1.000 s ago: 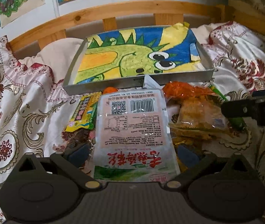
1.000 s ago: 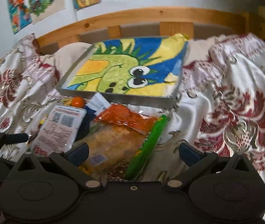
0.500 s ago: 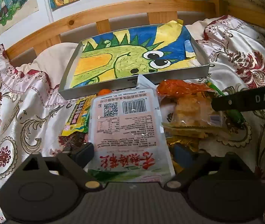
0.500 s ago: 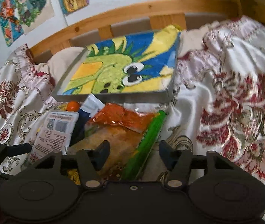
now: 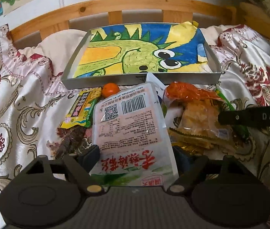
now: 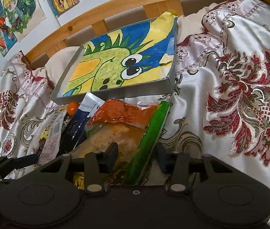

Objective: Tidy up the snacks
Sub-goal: 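Lift the green stick snack with the right tool while the left tool approaches the white-pink pack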

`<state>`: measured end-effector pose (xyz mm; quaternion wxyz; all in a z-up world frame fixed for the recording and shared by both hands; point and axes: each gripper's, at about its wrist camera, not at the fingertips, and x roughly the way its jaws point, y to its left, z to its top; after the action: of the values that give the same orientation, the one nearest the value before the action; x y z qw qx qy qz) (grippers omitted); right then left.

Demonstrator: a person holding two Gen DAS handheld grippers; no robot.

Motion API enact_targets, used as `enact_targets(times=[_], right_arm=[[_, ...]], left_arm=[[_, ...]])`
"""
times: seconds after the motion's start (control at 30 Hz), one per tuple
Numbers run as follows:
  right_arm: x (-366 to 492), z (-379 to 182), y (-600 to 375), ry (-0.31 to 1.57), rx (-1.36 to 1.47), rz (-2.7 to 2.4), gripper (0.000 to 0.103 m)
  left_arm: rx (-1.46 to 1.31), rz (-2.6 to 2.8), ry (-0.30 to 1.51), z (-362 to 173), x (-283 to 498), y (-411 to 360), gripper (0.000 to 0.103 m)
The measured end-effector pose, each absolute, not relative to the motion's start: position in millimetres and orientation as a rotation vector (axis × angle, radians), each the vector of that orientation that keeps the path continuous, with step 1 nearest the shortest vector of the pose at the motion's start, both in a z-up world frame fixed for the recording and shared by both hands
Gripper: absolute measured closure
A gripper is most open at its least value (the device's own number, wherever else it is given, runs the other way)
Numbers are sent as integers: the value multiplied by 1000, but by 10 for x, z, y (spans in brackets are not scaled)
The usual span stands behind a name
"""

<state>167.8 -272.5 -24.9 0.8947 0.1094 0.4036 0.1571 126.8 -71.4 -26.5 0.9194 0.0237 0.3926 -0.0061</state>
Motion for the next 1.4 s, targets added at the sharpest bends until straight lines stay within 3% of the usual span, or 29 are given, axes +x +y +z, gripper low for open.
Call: enact_targets(times=[0.07, 0.5, 0.67, 0.83, 1.03, 1.13, 1.2, 1.4], right_arm=[[1674, -245, -2733, 839, 227, 317, 74], [1466, -136, -2724, 839, 247, 340, 78], [1359, -102, -2694, 837, 241, 353, 78], [1284, -66, -2642, 824, 217, 366, 78], [1217, -49, -2551, 812, 164, 410, 78], [1204, -52, -2497, 806, 130, 428, 77], [1226, -80, -2479, 825, 127, 453, 81], [1271, -142, -2460, 864, 143, 451, 81]], left_arm=[[43, -15, 803, -251, 1254, -698, 21], [30, -100, 752, -141, 1043, -713, 36], [43, -74, 773, -163, 1053, -713, 17], [0, -40, 781, -168, 1080, -622, 6], [-33, -22, 825, -250, 1145, -575, 5], [-23, -32, 812, -244, 1123, -596, 6], [-14, -61, 806, -242, 1103, -625, 20], [78, -98, 785, -241, 1043, -776, 29]])
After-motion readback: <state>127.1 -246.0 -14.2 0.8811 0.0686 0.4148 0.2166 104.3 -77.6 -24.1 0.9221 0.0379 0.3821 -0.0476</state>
